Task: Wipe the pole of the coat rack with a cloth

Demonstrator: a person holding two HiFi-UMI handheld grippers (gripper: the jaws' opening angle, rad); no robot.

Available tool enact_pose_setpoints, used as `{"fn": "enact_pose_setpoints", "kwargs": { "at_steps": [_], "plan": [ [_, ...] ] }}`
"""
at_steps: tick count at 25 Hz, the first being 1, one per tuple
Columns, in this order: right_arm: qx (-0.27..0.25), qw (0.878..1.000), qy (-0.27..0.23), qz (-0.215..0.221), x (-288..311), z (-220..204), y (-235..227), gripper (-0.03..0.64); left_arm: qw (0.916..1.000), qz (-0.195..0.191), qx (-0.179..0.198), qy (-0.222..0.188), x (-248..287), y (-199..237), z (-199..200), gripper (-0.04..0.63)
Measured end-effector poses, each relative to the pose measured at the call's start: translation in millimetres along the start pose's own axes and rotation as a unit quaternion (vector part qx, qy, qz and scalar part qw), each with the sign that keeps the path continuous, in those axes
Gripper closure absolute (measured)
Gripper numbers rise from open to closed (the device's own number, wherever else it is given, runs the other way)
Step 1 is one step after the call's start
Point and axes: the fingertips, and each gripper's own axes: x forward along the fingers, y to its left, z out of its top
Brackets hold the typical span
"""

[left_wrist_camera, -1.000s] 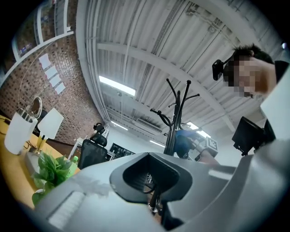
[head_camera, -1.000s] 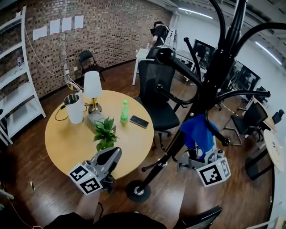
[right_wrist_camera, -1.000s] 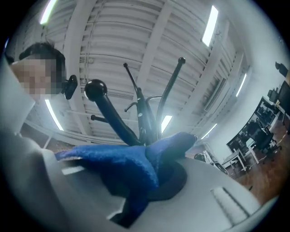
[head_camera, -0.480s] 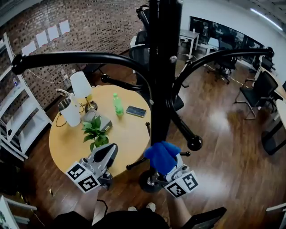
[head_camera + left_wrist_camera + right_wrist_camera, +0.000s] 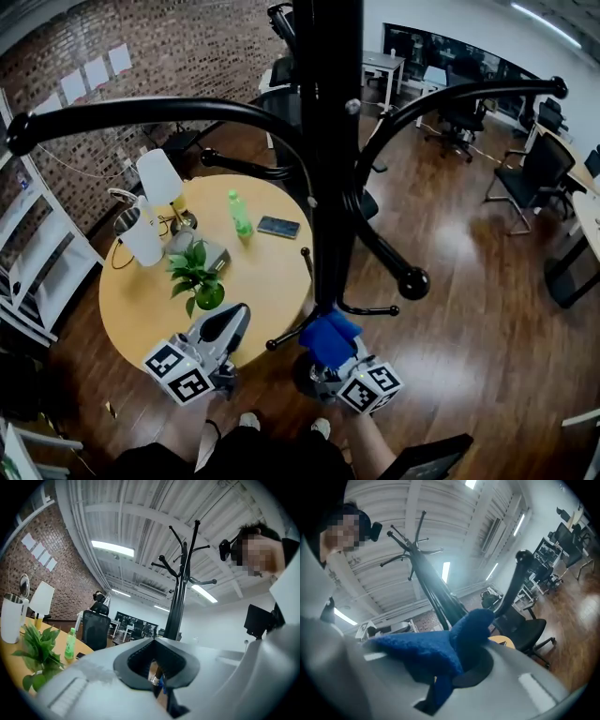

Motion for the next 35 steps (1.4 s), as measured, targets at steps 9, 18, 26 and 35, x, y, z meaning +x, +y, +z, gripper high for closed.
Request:
{"fn": "enact_pose_setpoints", "kwargs": {
  "at_steps": [9,18,26,35],
  "plan": [
    [-0.071,0.995,-0.008,-0.063,25,-9,60,0.596,0.9928,-0.118,-0.021,0.008,-33,20,14,0.595],
    [-0.101,0.986,0.011,-0.133,26,-13,101,0.595,0.9752,-0.211,-0.066,0.009,-59,48,22,0.595],
    [-0.189,0.961,-0.038,-0.199,38,26,44,0.595,0.9732,-0.22,-0.068,-0.007,-45,48,35,0.595],
    [-0.255,0.943,-0.174,-0.126,63,145,138,0.595,0.971,-0.232,-0.045,-0.037,-39,54,68,0.595]
  ]
}}
